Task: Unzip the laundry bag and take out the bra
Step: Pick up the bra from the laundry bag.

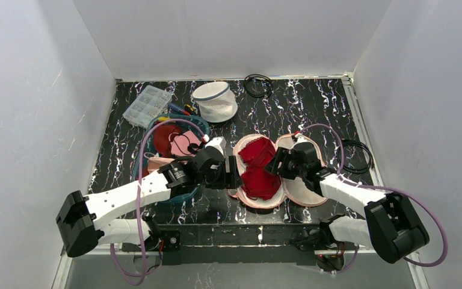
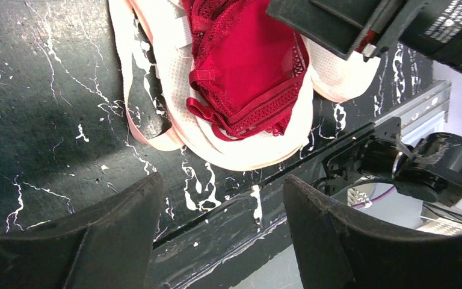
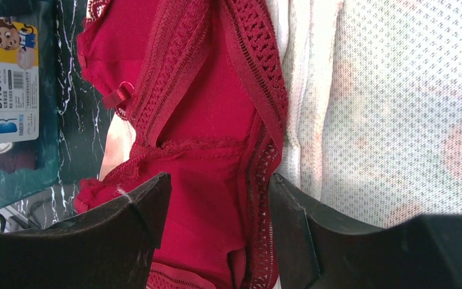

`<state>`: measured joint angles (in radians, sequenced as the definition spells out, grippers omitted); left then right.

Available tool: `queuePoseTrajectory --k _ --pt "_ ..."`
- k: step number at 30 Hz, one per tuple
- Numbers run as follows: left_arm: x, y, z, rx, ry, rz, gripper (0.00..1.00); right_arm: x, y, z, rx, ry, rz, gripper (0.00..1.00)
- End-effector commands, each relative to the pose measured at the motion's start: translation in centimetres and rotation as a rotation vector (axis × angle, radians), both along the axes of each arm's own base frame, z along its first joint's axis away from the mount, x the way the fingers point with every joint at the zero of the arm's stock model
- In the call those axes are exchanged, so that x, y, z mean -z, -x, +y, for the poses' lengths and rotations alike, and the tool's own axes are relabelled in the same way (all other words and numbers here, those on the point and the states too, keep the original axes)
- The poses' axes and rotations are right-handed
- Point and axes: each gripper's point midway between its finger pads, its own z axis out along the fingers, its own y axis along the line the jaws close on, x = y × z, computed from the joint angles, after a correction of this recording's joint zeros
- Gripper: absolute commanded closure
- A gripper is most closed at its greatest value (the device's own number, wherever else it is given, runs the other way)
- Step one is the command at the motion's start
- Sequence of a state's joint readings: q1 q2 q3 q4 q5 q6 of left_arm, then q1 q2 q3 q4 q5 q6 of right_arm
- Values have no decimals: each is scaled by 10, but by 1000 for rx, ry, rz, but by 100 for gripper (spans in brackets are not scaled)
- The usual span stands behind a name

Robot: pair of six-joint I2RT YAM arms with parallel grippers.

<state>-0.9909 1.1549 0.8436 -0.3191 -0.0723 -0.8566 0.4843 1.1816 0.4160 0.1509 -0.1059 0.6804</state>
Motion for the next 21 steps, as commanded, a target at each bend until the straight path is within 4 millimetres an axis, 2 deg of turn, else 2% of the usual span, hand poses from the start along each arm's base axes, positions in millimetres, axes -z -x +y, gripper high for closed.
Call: queuePoseTrajectory --k 1,5,6,7,8,13,17,21 --pt "4 -5 -7 13 -21 8 29 -25 -7 9 -22 -59 -63 29" --pt "2 -23 -18 -32 -36 -2 24 -48 -6 -14 39 17 -133 13" --pt "3 -30 -23 -47 -38 0 18 -52 -2 -21 54 37 -140 12" --pt "2 -35 -27 -61 -34 2 4 -58 -1 -29 80 55 -161 11" --pt "3 -40 -31 -76 -30 8 2 -63 2 -34 93 62 -175 10" --pt "18 -63 -45 -143 1 33 2 -77 24 -45 73 71 -188 11" --pt "36 -79 -56 -145 48 81 9 -82 41 -38 18 8 -195 11" --pt "42 -84 -75 -73 102 101 13 -84 52 -34 -14 -32 -190 11"
